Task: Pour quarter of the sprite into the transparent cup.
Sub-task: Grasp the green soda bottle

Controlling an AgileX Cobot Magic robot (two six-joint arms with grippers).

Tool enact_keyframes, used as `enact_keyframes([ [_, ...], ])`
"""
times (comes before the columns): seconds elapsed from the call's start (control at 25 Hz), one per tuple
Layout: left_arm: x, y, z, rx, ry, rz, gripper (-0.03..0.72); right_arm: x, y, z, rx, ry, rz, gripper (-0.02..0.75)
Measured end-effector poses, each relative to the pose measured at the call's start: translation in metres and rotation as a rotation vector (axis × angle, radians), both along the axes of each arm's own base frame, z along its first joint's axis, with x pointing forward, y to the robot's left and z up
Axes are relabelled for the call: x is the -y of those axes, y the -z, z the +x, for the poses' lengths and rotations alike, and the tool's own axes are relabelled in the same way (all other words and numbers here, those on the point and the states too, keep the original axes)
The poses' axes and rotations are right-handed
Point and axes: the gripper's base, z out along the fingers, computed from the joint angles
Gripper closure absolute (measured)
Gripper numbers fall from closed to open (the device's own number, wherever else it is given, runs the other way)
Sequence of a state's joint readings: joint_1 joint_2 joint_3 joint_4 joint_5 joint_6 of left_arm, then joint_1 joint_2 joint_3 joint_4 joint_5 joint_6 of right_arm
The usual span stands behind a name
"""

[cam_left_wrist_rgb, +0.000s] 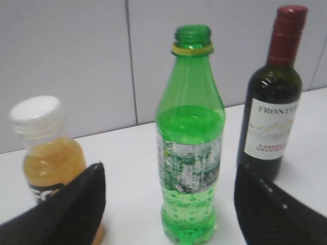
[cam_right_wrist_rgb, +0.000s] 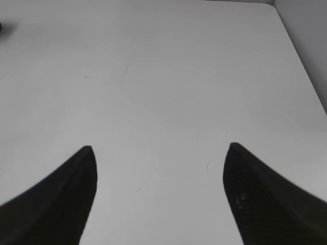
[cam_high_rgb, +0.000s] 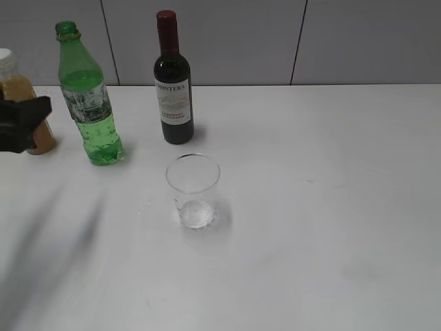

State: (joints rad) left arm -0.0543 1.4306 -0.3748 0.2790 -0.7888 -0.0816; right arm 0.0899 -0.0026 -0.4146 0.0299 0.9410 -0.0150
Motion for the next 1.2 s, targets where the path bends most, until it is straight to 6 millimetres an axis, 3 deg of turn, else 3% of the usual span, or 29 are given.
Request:
enact_keyframes([
  [0.4, 0.009, 0.047, 0.031, -0.05, 0.077, -0.022, 0.045, 0.0, 0.0, 0.0, 0.0, 0.0, 0.0, 0.143],
  [1.2, 0.02, 0.094, 0.116, -0.034, 0.143, -0.012, 0.041, 0.0, 0.0, 0.0, 0.0, 0.0, -0.001, 0.143],
])
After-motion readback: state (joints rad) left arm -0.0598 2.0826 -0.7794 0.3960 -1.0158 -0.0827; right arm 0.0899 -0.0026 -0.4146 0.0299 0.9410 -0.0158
